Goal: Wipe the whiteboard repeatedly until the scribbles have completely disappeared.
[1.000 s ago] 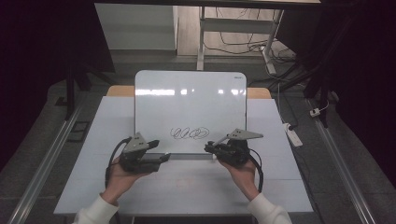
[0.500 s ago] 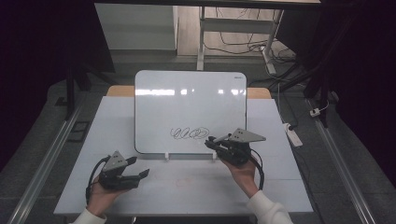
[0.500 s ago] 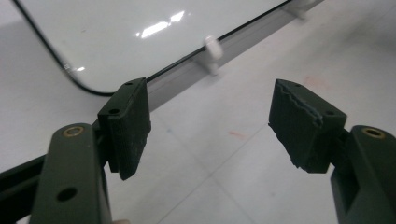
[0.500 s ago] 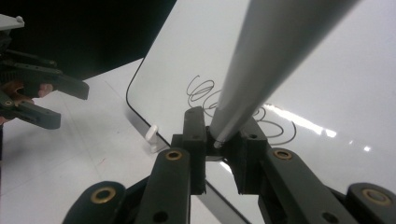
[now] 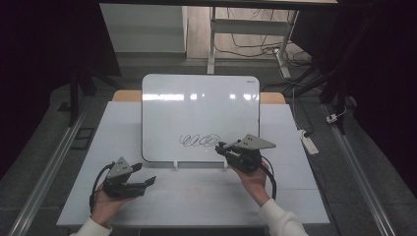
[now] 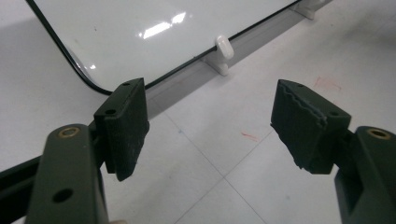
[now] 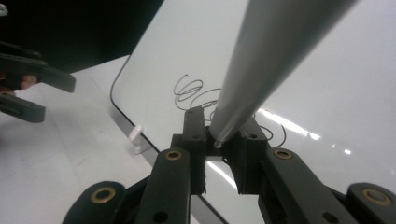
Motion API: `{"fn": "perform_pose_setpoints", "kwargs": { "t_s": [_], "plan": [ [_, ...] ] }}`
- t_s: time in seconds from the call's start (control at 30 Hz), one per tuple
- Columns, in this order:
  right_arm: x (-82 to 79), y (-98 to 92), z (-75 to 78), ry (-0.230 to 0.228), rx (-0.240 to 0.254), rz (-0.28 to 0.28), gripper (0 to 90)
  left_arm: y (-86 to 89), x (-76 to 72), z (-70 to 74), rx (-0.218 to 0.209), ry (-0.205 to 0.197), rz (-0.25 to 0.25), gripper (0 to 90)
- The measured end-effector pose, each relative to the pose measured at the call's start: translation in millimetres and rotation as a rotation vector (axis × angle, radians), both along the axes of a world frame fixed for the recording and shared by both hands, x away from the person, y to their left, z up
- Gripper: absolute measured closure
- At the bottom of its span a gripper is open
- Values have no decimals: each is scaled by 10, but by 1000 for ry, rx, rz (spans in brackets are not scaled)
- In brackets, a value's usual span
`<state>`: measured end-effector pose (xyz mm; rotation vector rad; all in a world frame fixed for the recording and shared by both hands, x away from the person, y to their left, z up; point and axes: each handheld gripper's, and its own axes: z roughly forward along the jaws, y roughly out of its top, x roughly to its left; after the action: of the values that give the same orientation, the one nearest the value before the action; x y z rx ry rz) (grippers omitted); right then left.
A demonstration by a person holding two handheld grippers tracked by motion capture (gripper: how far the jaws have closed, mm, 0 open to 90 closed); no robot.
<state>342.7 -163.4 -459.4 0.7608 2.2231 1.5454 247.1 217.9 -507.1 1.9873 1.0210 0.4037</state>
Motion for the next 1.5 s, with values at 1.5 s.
{"fn": "perform_pose_setpoints", "kwargs": {
  "t_s": [1.5],
  "plan": [
    [648, 1204, -101, 16, -85, 67, 776, -44, 47, -57, 23, 18, -18, 272]
  ]
}}
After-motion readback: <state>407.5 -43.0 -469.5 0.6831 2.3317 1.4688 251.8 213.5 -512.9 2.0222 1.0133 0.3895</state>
